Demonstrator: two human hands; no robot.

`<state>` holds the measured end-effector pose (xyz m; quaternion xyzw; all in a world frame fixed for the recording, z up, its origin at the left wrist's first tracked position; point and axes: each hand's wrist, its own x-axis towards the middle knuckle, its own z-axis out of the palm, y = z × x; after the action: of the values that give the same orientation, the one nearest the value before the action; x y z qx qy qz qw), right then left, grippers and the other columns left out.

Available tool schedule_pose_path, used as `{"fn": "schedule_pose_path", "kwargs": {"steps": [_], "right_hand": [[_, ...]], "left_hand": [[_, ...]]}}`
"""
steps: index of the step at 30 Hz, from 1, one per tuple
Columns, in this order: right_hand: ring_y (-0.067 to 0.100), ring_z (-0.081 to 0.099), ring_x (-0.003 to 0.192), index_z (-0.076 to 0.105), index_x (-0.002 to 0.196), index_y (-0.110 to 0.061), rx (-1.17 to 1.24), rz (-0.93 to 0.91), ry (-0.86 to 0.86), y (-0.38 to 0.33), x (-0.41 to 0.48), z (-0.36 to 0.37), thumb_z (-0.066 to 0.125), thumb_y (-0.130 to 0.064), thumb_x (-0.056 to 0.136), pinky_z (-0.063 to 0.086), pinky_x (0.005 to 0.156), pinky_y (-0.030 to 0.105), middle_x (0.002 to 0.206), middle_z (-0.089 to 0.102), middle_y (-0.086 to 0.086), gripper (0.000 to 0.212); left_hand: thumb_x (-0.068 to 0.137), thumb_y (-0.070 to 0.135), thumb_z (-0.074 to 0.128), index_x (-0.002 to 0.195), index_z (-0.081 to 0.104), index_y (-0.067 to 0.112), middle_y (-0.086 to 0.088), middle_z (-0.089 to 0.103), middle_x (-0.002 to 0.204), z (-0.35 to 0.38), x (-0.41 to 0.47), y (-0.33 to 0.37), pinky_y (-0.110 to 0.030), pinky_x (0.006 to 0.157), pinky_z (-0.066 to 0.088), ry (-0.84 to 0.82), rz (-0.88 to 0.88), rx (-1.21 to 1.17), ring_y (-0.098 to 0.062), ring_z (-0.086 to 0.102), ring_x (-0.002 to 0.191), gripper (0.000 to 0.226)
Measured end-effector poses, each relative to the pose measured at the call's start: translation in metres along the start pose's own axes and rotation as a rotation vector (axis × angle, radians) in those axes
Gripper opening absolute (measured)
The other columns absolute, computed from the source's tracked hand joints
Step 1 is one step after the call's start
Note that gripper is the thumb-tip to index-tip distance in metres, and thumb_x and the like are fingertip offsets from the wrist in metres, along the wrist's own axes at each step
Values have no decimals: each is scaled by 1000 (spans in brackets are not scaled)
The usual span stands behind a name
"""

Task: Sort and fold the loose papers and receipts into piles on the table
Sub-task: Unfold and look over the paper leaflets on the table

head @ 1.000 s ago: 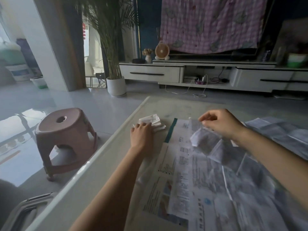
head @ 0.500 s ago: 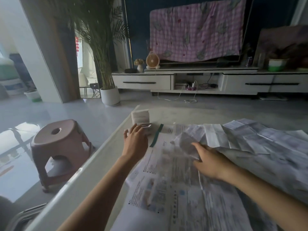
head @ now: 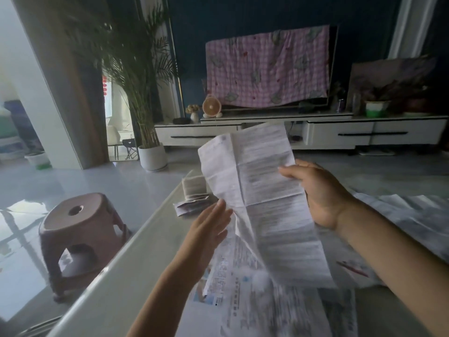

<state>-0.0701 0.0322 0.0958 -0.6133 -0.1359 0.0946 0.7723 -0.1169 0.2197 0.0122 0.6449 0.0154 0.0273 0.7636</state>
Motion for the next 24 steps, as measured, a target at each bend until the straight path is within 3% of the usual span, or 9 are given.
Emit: {"fn": "schedule_pose_path", "kwargs": {"steps": [3, 6, 9, 11, 14, 16, 19, 21, 24], "right_hand": [[32, 65, 93, 58, 118, -3, 104, 110, -5, 8, -3, 0, 43, -10, 94, 54, 78, 41, 109, 66, 20, 29], [26, 69, 79, 60, 114, -5, 194, 194, -12, 12, -7, -4, 43, -14, 93, 57, 67, 36, 96, 70, 14, 28], [23, 70, 67, 63, 106, -5, 258, 233, 4, 8, -10, -9, 43, -16, 93, 59, 57, 33, 83, 71, 12, 26], [24, 69, 69, 61, 108, -2, 205, 215, 40, 10, -9, -13, 45, -16, 94, 58, 62, 33, 85, 70, 13, 26], [27, 63, 95, 54, 119, -2, -63, 123, 214, 20, -3, -16, 55, -24, 91, 50, 82, 37, 106, 63, 12, 35], [25, 51, 110, 46, 128, -5, -343, 28, 446, 31, -2, -15, 59, -30, 89, 39, 88, 31, 121, 51, 10, 48], [23, 36, 125, 47, 126, -6, -744, -436, 644, 34, -19, -3, 59, -34, 88, 27, 93, 24, 130, 40, 12, 49], [8, 28, 127, 47, 128, -17, -912, -633, 345, 25, -32, 6, 57, -43, 81, 21, 98, 19, 132, 35, -3, 55], [-7, 12, 132, 27, 143, -33, -1260, -507, -200, 10, -40, 12, 61, -49, 83, 6, 111, 21, 147, 27, -17, 71]], "left_hand": [[73, 46, 64, 118, 55, 26, 8, 64, 120, 3, -3, 4, -31, 99, 41, -40, 22, 9, -8, 57, 115, 50], [65, 49, 70, 113, 54, 33, 21, 67, 108, 0, -9, 7, -29, 91, 43, -40, 104, 72, 3, 61, 102, 53], [70, 26, 72, 112, 63, 19, -3, 71, 107, -6, -8, 9, -30, 80, 54, -89, 123, -34, -17, 68, 94, 43], [70, 10, 67, 103, 68, 9, -16, 70, 103, -10, -9, 12, -31, 73, 58, -72, 126, -149, -25, 69, 86, 33], [72, 7, 69, 94, 72, 7, -17, 70, 99, -11, -10, 15, -35, 75, 57, -78, 144, -160, -27, 69, 84, 23], [73, 7, 71, 88, 72, 8, -14, 72, 91, -8, -11, 15, -34, 70, 58, -31, 165, -165, -24, 69, 78, 16], [67, 10, 66, 95, 68, 3, -13, 72, 88, 2, -12, 11, -31, 68, 58, 21, 198, -165, -22, 69, 77, 28], [66, 10, 67, 97, 66, 3, -12, 72, 89, 5, -14, 11, -31, 71, 58, 30, 203, -135, -22, 69, 79, 32], [67, 10, 76, 88, 71, 8, -10, 73, 85, -2, -15, 17, -28, 67, 57, -13, 220, -46, -21, 69, 76, 22]]}}
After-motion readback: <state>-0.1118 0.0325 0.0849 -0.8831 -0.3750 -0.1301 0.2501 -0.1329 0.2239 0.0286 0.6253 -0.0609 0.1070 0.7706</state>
